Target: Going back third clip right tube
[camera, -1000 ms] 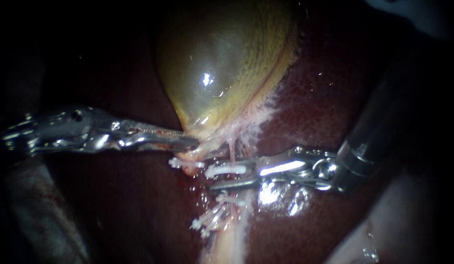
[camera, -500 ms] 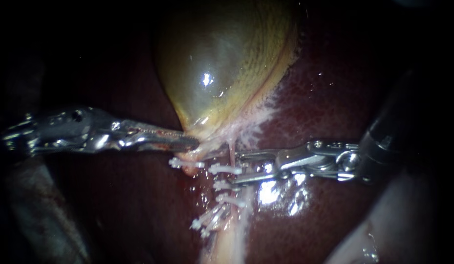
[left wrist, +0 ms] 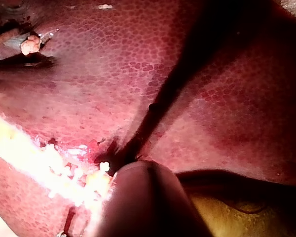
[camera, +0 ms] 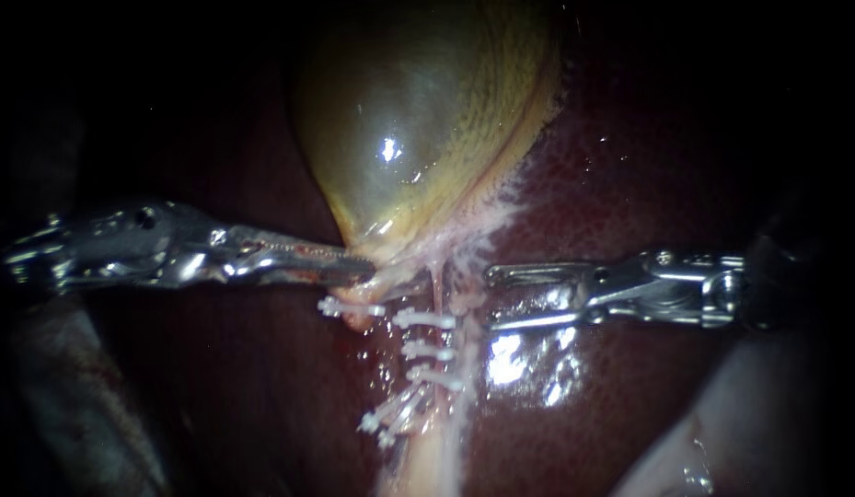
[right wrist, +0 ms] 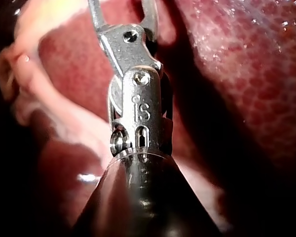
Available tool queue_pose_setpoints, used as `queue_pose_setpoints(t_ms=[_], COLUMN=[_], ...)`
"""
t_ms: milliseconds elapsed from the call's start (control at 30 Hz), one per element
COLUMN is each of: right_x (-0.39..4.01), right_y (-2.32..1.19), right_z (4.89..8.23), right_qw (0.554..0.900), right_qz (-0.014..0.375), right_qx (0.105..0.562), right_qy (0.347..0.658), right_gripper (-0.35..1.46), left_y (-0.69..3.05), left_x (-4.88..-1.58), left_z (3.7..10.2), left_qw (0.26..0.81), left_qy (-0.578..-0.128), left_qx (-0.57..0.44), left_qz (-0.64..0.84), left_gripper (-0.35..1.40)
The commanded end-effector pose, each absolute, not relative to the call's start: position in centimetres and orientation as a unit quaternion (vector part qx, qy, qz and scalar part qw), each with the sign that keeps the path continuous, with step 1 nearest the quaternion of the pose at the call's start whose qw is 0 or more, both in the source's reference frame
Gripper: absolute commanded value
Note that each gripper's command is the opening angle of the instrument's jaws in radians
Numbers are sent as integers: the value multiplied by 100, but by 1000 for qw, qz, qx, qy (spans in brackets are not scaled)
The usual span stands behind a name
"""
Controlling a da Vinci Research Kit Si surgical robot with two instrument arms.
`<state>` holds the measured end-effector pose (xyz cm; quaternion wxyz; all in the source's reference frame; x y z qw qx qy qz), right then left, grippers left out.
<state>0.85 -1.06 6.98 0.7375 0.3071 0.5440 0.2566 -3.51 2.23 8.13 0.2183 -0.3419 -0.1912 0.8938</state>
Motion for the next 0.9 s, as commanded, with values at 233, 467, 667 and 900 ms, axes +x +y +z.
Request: queue_pose_setpoints(t_ms=[233,467,667,900], right_x=[63,62,63,64], right_y=[-104,-104,-105,-106], right_z=[690,690,690,690], right_qw=[746,746,746,746], right_qz=[233,233,233,233], right_qx=[294,294,294,294], right_qy=[550,550,550,550], right_gripper=[44,44,44,43], left_y=[224,224,225,222], left_x=[-354,-360,-366,-382], left_z=[813,815,817,830], left_qw=[219,220,222,224], left_qy=[-191,-190,-189,-184], left_qx=[-342,-341,-341,-339], left_qz=[894,894,894,895], left_gripper=[-35,-35,-35,-35])
